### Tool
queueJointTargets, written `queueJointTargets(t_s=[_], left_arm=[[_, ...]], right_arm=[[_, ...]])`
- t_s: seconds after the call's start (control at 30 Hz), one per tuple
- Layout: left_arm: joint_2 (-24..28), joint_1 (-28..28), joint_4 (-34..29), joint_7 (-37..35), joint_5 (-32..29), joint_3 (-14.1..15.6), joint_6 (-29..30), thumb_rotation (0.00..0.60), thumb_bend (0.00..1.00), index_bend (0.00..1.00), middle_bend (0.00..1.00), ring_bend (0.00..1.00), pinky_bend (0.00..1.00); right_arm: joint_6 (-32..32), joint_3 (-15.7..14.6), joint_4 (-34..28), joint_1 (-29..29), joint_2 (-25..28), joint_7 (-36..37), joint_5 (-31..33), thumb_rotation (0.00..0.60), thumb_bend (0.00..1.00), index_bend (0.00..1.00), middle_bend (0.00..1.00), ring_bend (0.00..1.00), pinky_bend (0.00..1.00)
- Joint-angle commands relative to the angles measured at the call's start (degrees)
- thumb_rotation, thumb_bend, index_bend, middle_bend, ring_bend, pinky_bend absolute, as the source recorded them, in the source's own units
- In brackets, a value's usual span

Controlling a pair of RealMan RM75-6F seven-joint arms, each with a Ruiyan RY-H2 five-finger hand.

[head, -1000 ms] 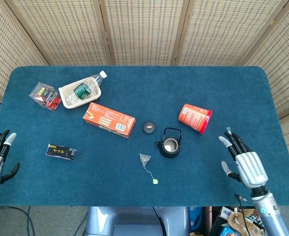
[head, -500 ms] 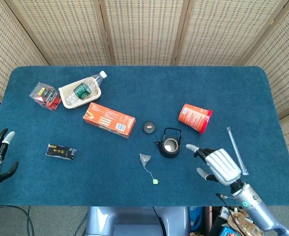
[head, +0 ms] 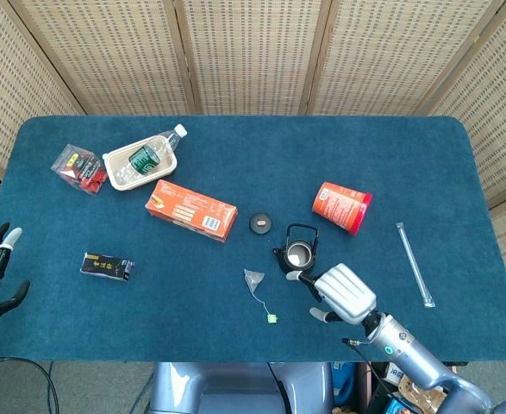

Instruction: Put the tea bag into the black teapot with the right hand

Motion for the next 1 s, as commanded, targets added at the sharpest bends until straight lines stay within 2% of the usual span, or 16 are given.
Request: queueJointTargets(t_s=[0.03,0.33,0.6,1.0], left_arm=[[0.03,-0.04,0.01,-0.06,0.00,-0.01,-0.02,0.600,0.36,0.00,0.00,0.00,0.00],[0.30,-0.27,-0.15,0.08,-0.26,-0.28,-0.09,0.600,0.36,0.00,0.00,0.00,0.00],[0.25,-0.68,-0.26,0.38,-0.33,-0.40,-0.50,0.600,0.36,0.00,0.00,0.00,0.00],[-0.02,-0.69,0.36,0.05,-0.87,-0.25,-0.85,0.600,0.36,0.00,0.00,0.00,0.00]], right_arm=[[-0.44,0.05,0.59,0.46,-1.28,-1.38,0.91,0.600,0.38,0.30,0.78,0.82,0.99],[-2.84,-0.73,1.47,2.11,-3.87,-3.96,2.70,0.600,0.38,0.37,0.86,0.91,1.00],[-6.30,-1.45,1.76,4.05,-5.52,-5.59,4.72,0.600,0.38,0.39,0.87,0.92,1.00],[-9.16,-2.08,5.00,6.43,-11.43,-10.84,7.12,0.600,0.38,0.41,0.88,0.93,1.00]])
